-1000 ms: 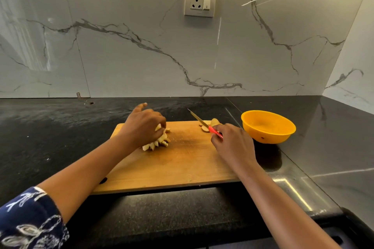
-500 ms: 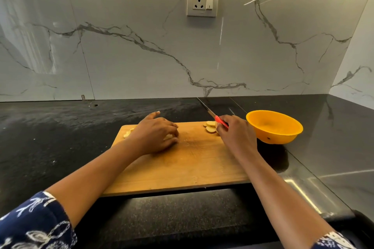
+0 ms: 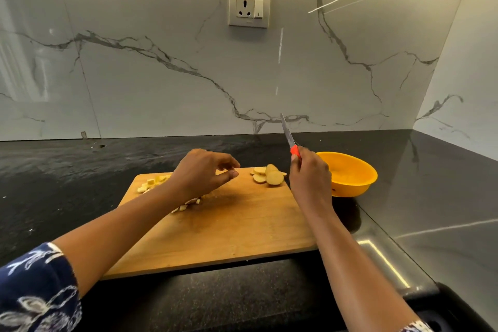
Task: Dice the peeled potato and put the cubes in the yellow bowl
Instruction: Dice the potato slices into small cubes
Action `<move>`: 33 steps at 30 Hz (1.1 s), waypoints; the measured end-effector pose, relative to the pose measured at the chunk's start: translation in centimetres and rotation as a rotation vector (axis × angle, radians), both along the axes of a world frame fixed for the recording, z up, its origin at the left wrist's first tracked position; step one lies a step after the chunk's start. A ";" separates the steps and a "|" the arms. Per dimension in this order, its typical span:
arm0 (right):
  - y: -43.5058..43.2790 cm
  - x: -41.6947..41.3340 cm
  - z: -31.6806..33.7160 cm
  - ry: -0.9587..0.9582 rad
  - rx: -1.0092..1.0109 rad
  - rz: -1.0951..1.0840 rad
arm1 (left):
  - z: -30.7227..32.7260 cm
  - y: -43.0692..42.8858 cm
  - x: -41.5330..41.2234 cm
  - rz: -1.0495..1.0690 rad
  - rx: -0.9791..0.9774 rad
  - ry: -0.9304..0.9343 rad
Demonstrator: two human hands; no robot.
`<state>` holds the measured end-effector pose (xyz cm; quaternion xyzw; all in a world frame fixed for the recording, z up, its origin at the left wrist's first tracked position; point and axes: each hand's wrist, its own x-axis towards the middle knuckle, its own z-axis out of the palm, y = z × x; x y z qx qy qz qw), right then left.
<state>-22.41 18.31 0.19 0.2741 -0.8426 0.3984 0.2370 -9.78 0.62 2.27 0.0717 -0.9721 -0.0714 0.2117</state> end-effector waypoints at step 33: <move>0.8 -0.7 0.3 -0.011 -0.014 -0.001 | -0.7 0.5 -3.7 -0.282 -0.450 0.028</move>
